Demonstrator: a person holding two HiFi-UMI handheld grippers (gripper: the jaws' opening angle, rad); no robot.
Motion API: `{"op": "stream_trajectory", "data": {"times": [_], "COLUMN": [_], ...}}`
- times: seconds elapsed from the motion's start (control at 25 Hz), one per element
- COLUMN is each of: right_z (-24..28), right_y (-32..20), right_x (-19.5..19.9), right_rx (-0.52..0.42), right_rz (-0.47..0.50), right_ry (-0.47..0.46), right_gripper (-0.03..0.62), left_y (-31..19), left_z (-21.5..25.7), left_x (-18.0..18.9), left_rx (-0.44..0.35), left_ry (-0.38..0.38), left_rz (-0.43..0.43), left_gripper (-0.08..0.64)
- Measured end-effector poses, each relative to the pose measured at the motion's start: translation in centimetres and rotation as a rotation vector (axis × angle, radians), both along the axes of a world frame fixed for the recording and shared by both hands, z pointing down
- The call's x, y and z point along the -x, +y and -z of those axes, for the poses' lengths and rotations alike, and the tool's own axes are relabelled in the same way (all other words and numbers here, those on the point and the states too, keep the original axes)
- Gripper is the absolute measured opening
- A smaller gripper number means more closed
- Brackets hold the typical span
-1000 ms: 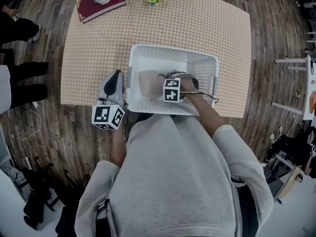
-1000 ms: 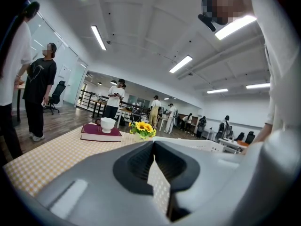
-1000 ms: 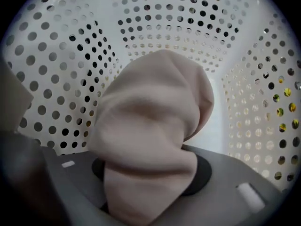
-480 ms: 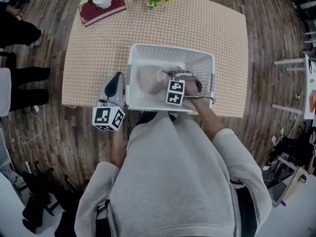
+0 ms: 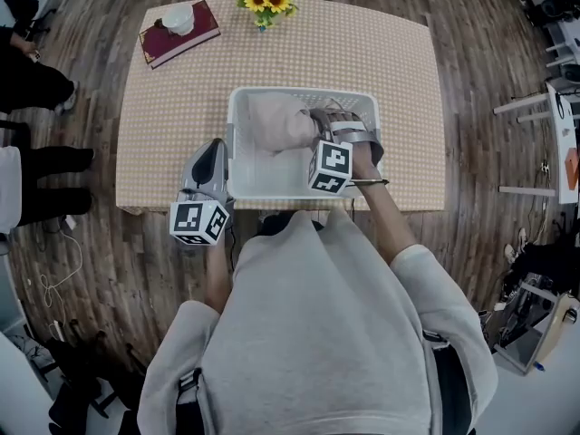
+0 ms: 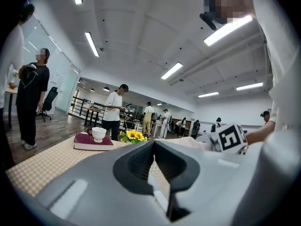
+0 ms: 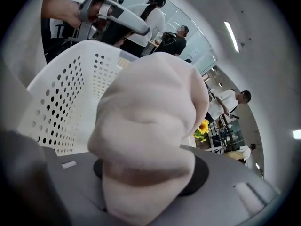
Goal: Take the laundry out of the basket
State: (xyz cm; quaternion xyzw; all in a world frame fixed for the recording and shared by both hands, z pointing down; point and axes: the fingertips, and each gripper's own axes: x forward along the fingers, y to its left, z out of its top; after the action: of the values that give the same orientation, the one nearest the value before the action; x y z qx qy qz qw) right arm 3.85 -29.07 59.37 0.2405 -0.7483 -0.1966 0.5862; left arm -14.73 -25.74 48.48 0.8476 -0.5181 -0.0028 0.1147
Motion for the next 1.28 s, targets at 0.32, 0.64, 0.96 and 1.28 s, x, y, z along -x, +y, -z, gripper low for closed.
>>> {"op": "stream_trajectory", "data": {"times": [0.32, 0.64, 0.96, 1.28], "right_z": [1.8, 5.9, 12.7, 11.5], "right_y": [0.6, 0.2, 1.2, 2.4], "right_x": [0.4, -0.7, -1.8, -4.0], "right_rx": [0.028, 0.061, 0.105, 0.141], "right_rz": [-0.131, -0.302, -0.333, -0.306], "right_ry": [-0.259, -0.664, -1.363, -1.417], "right_gripper": [0.21, 0.21, 0.212, 0.213], "left_y": [0.2, 0.3, 0.2, 0.5], "left_z": [1.4, 3.1, 4.8, 4.1], "left_x": [0.1, -0.5, -3.0, -6.5], "left_rx": [-0.036, -0.062, -0.091, -0.068], "left_ry": [-0.02, -0.056, -0.099, -0.14], "left_rz": [0.002, -0.002, -0.022, -0.009], "left_gripper": [0.011, 0.011, 0.011, 0.011]}}
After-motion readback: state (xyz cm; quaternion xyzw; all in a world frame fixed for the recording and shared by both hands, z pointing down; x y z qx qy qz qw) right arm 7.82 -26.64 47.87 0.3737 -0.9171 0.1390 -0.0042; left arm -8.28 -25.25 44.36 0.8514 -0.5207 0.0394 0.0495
